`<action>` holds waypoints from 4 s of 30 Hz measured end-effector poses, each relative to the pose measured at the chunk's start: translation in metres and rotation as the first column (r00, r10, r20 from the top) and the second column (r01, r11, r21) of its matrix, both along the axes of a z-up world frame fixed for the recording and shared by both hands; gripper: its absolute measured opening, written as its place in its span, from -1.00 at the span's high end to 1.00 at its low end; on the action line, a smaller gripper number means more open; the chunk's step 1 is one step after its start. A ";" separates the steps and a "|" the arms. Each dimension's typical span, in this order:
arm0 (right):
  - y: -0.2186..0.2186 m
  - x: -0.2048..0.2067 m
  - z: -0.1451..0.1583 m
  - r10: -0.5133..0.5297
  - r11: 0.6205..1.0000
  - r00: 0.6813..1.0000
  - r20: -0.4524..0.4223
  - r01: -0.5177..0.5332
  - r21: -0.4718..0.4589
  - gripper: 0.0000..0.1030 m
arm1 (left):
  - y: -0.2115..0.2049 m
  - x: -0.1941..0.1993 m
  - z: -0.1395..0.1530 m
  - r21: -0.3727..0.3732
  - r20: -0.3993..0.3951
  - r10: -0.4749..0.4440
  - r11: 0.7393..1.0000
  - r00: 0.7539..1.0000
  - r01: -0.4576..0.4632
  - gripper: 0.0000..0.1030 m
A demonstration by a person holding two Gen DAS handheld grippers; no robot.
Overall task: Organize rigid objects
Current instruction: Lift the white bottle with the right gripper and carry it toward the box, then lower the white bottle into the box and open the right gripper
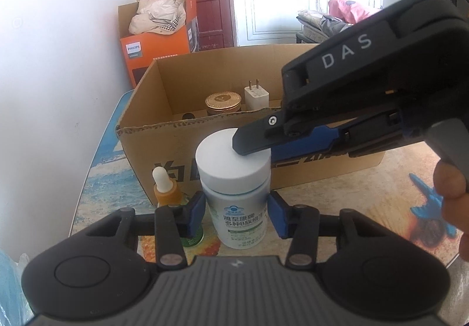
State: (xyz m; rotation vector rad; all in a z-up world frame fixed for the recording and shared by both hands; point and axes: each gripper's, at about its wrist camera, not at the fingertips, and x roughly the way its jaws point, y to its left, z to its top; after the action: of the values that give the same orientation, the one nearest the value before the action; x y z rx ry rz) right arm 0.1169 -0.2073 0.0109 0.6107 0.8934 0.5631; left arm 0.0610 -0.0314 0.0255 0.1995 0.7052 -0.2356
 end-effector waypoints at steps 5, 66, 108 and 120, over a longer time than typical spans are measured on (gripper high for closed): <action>-0.011 -0.010 0.005 -0.017 0.999 1.000 -0.003 0.017 -0.030 0.52 | -0.008 -0.002 0.002 -0.019 -0.015 -0.044 0.999 0.999 0.043 0.08; -0.080 -0.053 -0.009 -0.132 0.991 0.989 -0.072 0.131 -0.011 0.13 | -0.081 -0.006 -0.017 0.018 -0.102 -0.224 0.974 0.969 0.227 -0.05; -0.127 0.168 0.037 -0.045 0.994 0.998 -0.043 0.040 -0.098 0.15 | -0.138 0.231 0.028 -0.018 -0.326 -0.081 0.997 0.942 0.079 -0.05; -0.123 0.189 0.023 -0.017 0.982 1.000 -0.006 0.016 -0.187 0.17 | -0.147 0.256 0.002 -0.037 -0.388 -0.057 0.998 0.920 0.046 -0.07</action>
State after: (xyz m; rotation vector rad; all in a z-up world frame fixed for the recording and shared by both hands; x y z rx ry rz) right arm 0.3063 -0.3307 0.0338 0.4497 0.9358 0.4560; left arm 0.3172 -0.1788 0.0276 0.1460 1.0933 -0.3401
